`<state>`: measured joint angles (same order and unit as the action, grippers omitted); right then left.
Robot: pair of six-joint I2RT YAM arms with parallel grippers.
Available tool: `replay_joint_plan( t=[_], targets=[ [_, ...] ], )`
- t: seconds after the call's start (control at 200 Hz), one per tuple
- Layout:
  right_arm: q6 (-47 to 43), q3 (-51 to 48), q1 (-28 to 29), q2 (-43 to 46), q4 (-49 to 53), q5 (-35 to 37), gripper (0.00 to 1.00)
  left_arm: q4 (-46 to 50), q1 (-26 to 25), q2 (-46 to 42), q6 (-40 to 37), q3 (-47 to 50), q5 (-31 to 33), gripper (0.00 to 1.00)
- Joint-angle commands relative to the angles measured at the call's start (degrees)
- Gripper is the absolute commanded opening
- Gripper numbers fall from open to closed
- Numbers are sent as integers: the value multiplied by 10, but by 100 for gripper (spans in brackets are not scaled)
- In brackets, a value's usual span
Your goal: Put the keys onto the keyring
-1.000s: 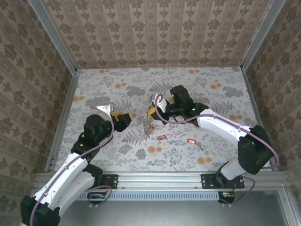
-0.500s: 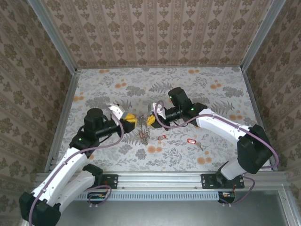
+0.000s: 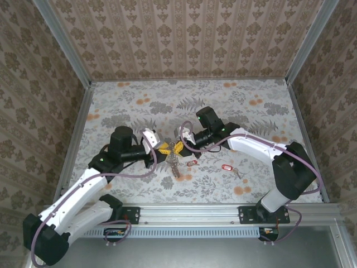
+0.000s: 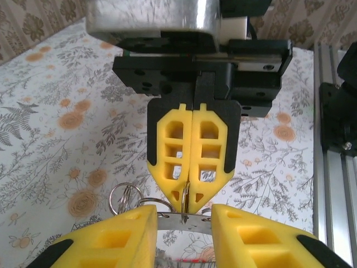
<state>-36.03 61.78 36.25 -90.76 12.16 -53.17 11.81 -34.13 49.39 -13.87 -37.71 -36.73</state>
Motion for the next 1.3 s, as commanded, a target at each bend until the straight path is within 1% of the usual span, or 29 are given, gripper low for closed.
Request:
replay_joint_plan(
  t=[0.0, 0.085, 0.31, 0.52, 0.75, 0.885, 0.905, 0.975, 1.16, 1.29],
  targets=[
    [-22, 0, -1, 1, -5, -12, 0, 8, -17, 2, -56, -9, 3, 31],
    [-21, -3, -1, 4, -12, -11, 0, 11, -24, 4, -95, -3, 4, 30],
    [-24, -34, -1, 28, -45, 33, 0, -46, -30, 26, -102, 16, 29, 28],
    [-31, -58, -3, 48, -63, 59, 0, -64, -32, 59, -126, 19, 30, 29],
    [-28, -75, -7, 53, -87, 52, 0, -76, -32, 95, -132, 18, 3, 30],
    [-27, -78, -11, 50, -97, 40, 0, -70, -32, 112, -138, 13, 3, 28],
    [-27, -78, -11, 50, -98, 38, 0, -69, -33, 114, -138, 12, -13, 27],
    [-26, -78, -13, 51, -100, 33, 0, -69, -32, 116, -138, 12, -11, 25],
    [-28, -77, -14, 49, -93, 28, 0, -125, -32, 109, -116, 32, -5, 23],
    [-28, -78, -14, 47, -94, 28, 0, -135, -32, 104, -110, 32, -11, 21]
  ],
)
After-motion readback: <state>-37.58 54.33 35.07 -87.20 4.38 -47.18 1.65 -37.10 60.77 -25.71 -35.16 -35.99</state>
